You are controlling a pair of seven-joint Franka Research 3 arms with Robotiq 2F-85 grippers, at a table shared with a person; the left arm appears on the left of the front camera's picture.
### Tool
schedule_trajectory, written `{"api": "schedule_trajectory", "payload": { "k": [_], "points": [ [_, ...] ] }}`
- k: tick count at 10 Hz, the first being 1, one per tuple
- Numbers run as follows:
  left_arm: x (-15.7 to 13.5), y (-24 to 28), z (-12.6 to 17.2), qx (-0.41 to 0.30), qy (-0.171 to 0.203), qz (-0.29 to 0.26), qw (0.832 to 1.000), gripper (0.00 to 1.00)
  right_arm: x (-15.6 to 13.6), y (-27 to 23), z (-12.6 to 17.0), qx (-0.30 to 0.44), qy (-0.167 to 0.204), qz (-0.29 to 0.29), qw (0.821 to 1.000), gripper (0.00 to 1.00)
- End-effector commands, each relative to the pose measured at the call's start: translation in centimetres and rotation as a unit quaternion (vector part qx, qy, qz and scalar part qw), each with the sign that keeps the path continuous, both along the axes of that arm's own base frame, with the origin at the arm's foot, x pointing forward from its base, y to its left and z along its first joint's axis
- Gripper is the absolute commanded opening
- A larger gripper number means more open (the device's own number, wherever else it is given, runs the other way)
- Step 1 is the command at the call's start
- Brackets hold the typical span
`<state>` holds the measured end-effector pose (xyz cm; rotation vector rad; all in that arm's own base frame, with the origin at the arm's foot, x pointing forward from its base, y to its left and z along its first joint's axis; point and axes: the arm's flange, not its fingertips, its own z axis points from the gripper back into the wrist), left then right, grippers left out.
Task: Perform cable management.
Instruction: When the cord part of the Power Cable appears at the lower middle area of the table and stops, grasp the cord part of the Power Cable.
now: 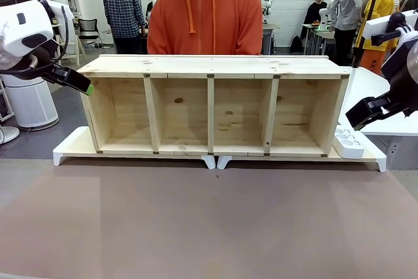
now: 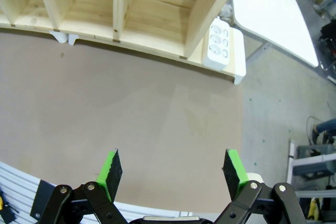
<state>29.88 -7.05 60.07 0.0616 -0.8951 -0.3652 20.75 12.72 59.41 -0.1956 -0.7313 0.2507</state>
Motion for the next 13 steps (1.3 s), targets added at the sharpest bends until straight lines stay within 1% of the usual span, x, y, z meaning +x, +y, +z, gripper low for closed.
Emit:
{"api": "schedule_trajectory", "payload": {
  "k": [1, 13],
  "points": [
    [0.03, -0.03, -0.02, -0.002, -0.005, 0.005, 1.000, 1.00, 0.09, -0.11, -0.02, 0.000, 0.001, -0.002, 1.000, 1.00],
    [0.03, -0.03, -0.02, -0.002, -0.005, 0.005, 1.000, 1.00, 0.09, -0.11, -0.02, 0.000, 0.001, -0.002, 1.000, 1.00]
  ]
}}
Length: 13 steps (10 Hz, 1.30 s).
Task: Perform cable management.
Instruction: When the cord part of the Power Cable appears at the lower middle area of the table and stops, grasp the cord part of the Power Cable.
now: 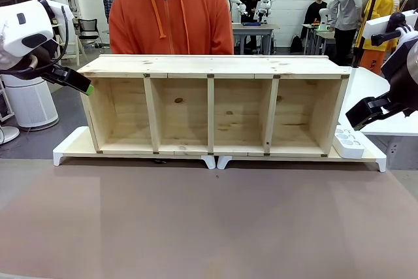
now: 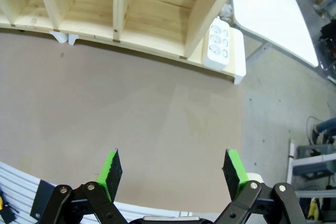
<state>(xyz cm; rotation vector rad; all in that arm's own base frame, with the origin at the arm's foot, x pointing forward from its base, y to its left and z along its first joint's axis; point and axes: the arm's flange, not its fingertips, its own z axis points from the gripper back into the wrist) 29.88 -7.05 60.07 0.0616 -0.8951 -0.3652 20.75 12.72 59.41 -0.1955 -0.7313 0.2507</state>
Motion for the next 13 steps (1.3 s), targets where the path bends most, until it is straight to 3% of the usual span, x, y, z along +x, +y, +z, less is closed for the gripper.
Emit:
{"api": "schedule_trajectory", "payload": {
  "k": [1, 13],
  "points": [
    [0.03, -0.03, -0.02, -0.002, -0.005, 0.005, 1.000, 1.00, 0.09, -0.11, -0.02, 0.000, 0.001, -0.002, 1.000, 1.00],
    [0.03, -0.03, -0.02, -0.002, -0.005, 0.005, 1.000, 1.00, 0.09, -0.11, -0.02, 0.000, 0.001, -0.002, 1.000, 1.00]
  ]
}}
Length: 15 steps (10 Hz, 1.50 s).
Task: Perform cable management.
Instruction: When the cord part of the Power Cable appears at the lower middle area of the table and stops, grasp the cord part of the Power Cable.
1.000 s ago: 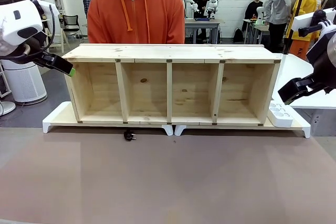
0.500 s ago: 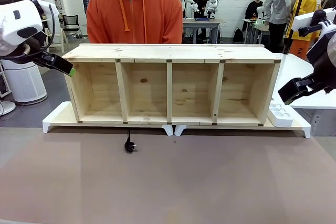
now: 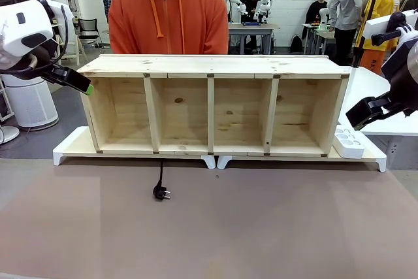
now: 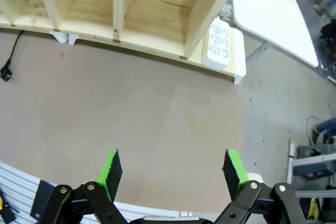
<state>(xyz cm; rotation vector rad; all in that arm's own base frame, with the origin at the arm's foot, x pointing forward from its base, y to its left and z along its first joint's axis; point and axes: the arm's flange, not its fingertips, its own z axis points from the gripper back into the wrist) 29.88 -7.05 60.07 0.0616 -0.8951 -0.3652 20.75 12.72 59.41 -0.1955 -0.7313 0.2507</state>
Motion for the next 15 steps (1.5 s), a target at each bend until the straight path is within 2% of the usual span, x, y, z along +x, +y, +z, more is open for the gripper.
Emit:
{"api": "schedule_trajectory", "payload": {
  "k": [1, 15],
  "points": [
    [0.03, -0.03, -0.02, -0.002, -0.005, 0.005, 1.000, 1.00, 0.09, -0.11, -0.02, 0.000, 0.001, -0.002, 1.000, 1.00],
    [0.03, -0.03, -0.02, -0.002, -0.005, 0.005, 1.000, 1.00, 0.00, 0.00, 0.00, 0.000, 0.000, 0.000, 1.000, 1.00]
  ]
}}
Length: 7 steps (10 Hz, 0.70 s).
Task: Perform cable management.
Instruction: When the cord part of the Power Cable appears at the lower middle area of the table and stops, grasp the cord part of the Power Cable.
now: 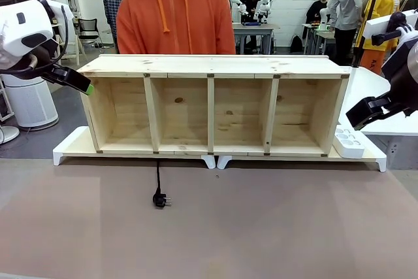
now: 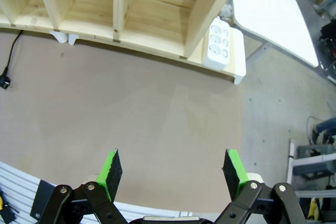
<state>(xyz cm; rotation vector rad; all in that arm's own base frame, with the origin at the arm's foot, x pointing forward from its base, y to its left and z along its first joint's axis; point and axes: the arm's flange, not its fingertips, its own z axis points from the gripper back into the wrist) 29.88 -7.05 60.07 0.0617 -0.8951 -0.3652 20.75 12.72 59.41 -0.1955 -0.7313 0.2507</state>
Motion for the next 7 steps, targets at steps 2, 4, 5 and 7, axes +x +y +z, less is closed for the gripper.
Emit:
{"api": "schedule_trajectory", "payload": {
  "k": [2, 4, 5, 7],
  "points": [
    [0.0, 0.0, 0.0, -0.002, -0.005, 0.005, 1.000, 1.00, 1.9, 2.8, 2.0, -0.025, 0.018, 0.025, 0.999, 1.00],
    [0.0, 0.0, 0.0, -0.002, -0.005, 0.005, 1.000, 1.00, 2.5, 5.7, 2.9, -0.041, 0.025, 0.052, 0.998, 1.00],
    [0.0, 0.0, 0.0, -0.002, -0.005, 0.005, 1.000, 1.00, 3.0, 7.2, 3.3, -0.041, 0.027, 0.065, 0.997, 1.00],
    [0.0, 0.0, 0.0, -0.002, -0.005, 0.005, 1.000, 1.00, 4.1, 10.3, 3.7, -0.018, 0.041, 0.099, 0.994, 1.00]
  ]
}}
